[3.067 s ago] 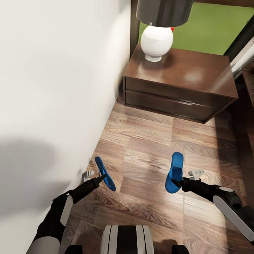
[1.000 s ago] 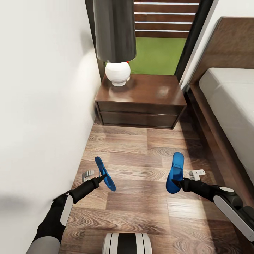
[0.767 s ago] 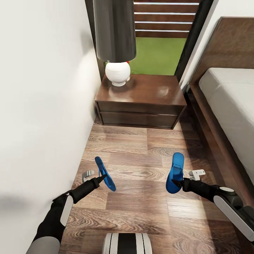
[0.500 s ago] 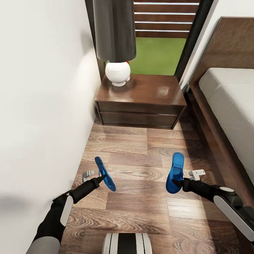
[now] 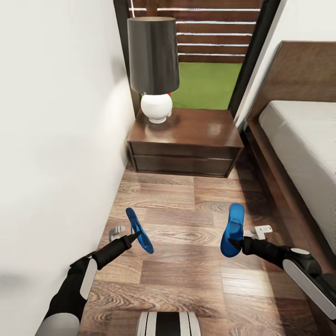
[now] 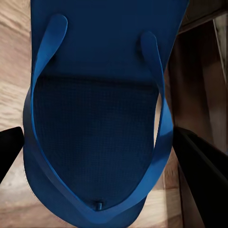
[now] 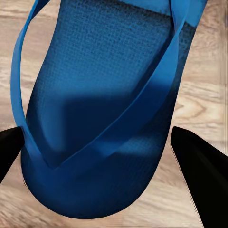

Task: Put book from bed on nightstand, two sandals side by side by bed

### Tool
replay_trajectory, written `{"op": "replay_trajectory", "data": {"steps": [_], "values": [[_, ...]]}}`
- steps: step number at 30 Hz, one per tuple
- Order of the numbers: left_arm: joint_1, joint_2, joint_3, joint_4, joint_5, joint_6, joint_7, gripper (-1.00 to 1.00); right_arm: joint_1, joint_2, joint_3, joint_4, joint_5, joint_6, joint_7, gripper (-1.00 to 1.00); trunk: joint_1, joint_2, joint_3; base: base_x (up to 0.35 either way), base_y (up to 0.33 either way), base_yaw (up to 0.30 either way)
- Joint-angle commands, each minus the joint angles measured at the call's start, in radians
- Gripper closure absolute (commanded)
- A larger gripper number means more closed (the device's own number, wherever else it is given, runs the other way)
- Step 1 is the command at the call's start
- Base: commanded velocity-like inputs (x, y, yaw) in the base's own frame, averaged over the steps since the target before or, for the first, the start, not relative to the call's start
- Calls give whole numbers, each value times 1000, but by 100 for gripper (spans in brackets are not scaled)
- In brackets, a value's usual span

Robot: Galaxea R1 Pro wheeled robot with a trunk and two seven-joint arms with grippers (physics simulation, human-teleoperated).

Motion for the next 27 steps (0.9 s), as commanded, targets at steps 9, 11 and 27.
{"op": "replay_trajectory", "data": {"steps": [9,11,27], "values": [[1,2,3,154,-22,-15,3,100,0,6,2,285,-4,-10,4,100,-4,2,34,0,0,0],[1,2,3,173,-67,-27,3,100,0,8,2,334,-5,-10,4,100,-5,2,42,0,0,0],[27,48,6,221,-196,-58,6,100,0,10,5,512,2,-24,6,100,-12,6,104,0,0,0]]}}
